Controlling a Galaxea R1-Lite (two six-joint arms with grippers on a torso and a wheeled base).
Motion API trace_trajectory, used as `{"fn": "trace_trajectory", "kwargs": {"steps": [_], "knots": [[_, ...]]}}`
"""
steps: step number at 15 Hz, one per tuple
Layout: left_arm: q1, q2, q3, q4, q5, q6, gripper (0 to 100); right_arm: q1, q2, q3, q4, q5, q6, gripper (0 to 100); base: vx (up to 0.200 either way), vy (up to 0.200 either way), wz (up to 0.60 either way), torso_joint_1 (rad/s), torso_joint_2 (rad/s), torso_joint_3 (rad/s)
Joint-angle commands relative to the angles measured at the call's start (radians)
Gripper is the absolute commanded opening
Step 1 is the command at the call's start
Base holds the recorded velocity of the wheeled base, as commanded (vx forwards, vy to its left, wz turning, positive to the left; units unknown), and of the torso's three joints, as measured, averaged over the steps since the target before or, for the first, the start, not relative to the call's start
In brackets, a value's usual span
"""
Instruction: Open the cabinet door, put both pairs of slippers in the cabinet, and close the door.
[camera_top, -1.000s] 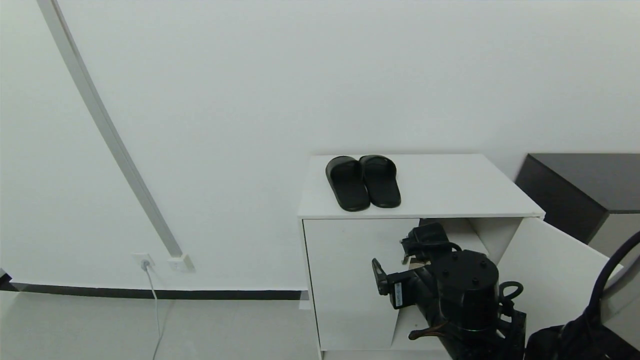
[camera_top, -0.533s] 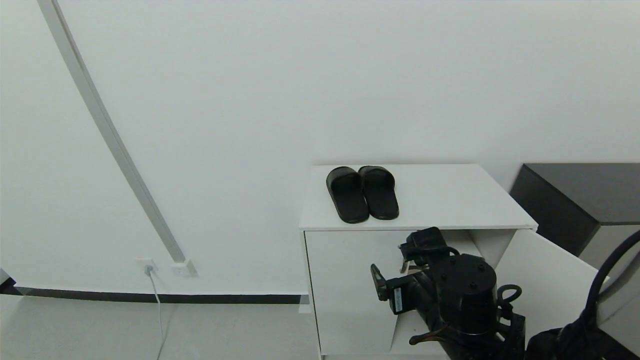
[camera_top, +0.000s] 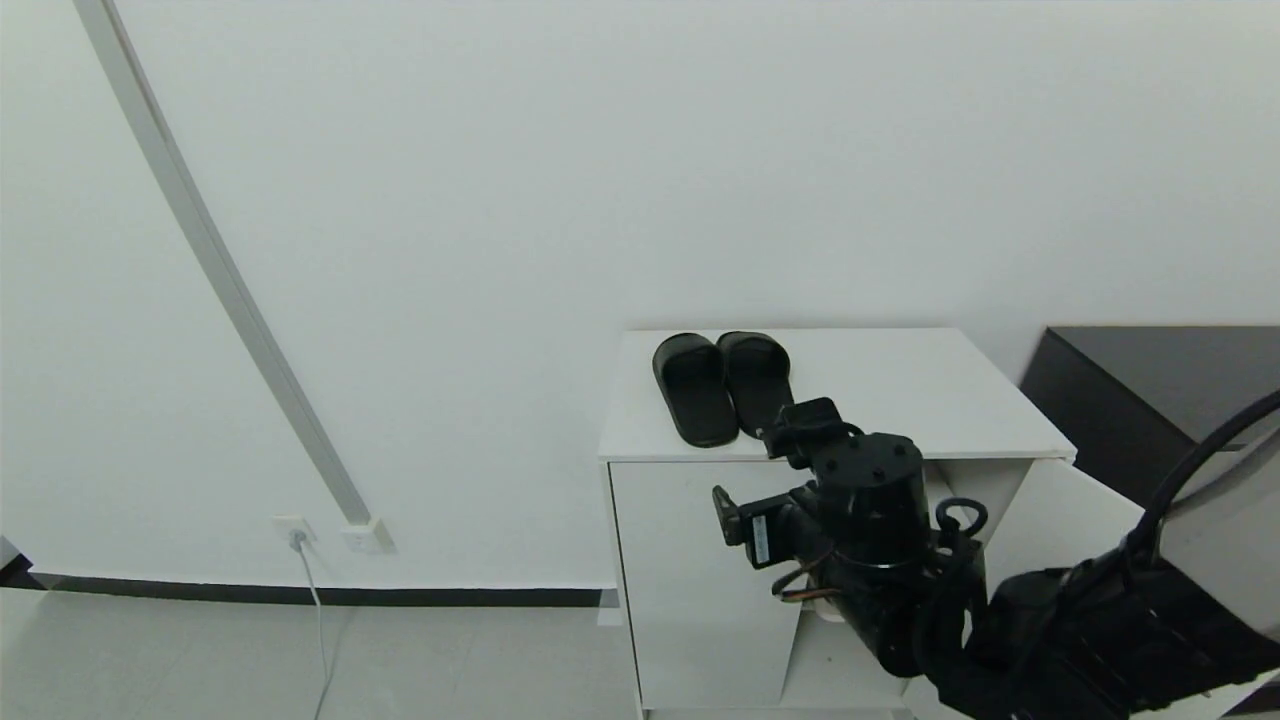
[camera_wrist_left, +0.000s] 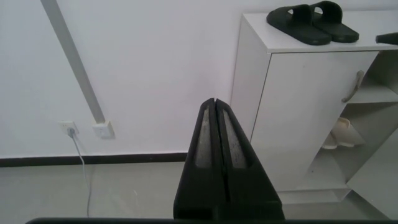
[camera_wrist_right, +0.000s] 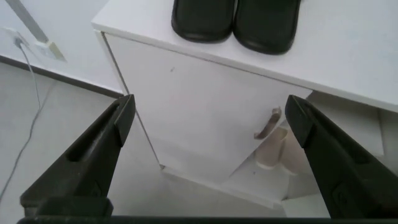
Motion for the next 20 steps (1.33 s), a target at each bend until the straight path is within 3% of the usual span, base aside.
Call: {"fn": "trace_trajectory", "kwargs": {"steps": [1,3,10,16,20], "knots": [[0.000,0.000,0.000,0.000,0.000,0.000,0,-0.011,-0.002,-0.165,0.165,0.001,0.051,100,0.000,0.000,0.00,0.000,0.00,0.000],[0.000,0.000,0.000,0.000,-0.001,-0.001,0,-0.012,0.003,-0.223,0.246,0.001,0.080,100,0.000,0.000,0.00,0.000,0.00,0.000],[0.000,0.000,0.000,0.000,-0.007,-0.001,0,-0.035,0.049,-0.223,0.249,-0.002,0.097,100,0.200,0.000,0.00,0.004,0.00,0.002],[0.000,0.000,0.000,0.000,-0.006,-0.003,0,-0.044,0.174,-0.240,0.143,-0.002,0.098,100,0.200,0.000,0.00,0.007,0.00,0.001],[0.000,0.000,0.000,0.000,-0.003,-0.003,0,-0.089,0.270,-0.335,0.110,0.004,0.091,100,0.000,0.000,0.00,0.000,0.00,0.000]]}}
